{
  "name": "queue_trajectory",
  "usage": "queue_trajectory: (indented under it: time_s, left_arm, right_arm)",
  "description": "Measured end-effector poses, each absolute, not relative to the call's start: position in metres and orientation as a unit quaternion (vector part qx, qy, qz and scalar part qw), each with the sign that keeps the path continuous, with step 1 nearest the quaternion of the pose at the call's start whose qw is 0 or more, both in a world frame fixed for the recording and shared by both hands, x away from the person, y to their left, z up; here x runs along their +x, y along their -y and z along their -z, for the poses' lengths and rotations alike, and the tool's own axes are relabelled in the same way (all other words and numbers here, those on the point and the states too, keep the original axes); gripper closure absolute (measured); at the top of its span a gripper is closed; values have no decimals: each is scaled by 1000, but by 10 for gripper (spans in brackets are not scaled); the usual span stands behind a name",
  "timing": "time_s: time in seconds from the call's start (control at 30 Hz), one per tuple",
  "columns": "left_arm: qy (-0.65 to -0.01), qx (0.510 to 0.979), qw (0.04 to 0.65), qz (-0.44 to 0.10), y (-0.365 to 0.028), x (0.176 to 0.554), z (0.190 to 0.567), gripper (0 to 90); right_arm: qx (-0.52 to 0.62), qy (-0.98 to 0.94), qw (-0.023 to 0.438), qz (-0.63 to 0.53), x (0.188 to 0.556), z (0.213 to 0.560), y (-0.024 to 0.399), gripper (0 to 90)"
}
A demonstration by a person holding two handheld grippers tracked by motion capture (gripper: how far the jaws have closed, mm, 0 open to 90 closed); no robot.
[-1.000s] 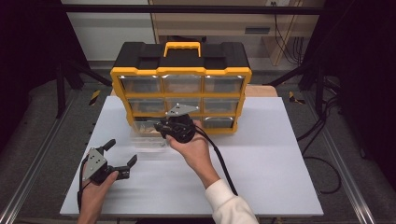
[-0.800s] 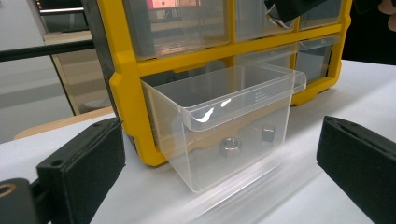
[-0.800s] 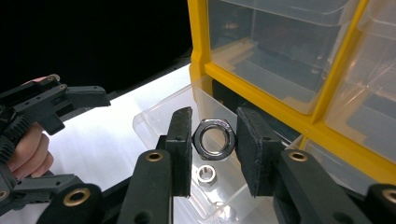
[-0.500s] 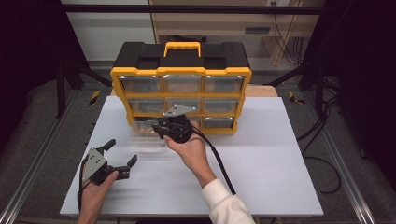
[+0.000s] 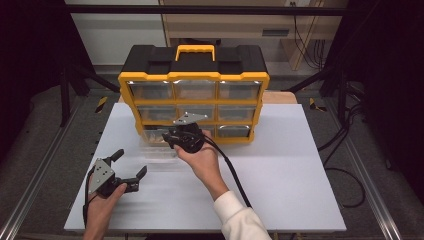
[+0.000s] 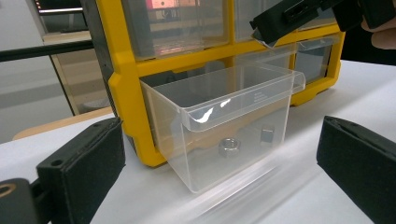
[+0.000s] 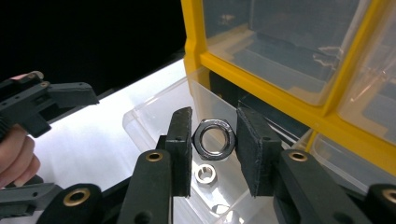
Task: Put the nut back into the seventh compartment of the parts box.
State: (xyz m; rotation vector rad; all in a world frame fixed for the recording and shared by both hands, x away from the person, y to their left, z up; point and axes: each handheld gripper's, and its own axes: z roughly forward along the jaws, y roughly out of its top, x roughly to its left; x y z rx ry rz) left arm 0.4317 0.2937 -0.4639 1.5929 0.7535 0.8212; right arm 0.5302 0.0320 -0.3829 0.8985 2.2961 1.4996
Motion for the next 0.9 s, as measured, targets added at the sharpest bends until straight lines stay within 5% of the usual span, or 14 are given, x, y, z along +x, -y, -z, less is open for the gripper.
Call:
queue_trajectory:
  time_s: [0.33, 0.43, 0.9]
  left_arm:
    - [-319, 677, 564, -349, -293, 432, 464, 9]
    - [-319, 677, 564, -349, -294, 432, 464, 9]
    - [-319, 678, 563, -349, -293, 431, 464, 10]
  right_arm:
    - [311, -789, 126, -514, 531, 385, -36, 671]
    - [311, -791, 138, -509, 531, 387, -38, 550]
    - [317, -785, 149, -510, 526, 380, -33, 429]
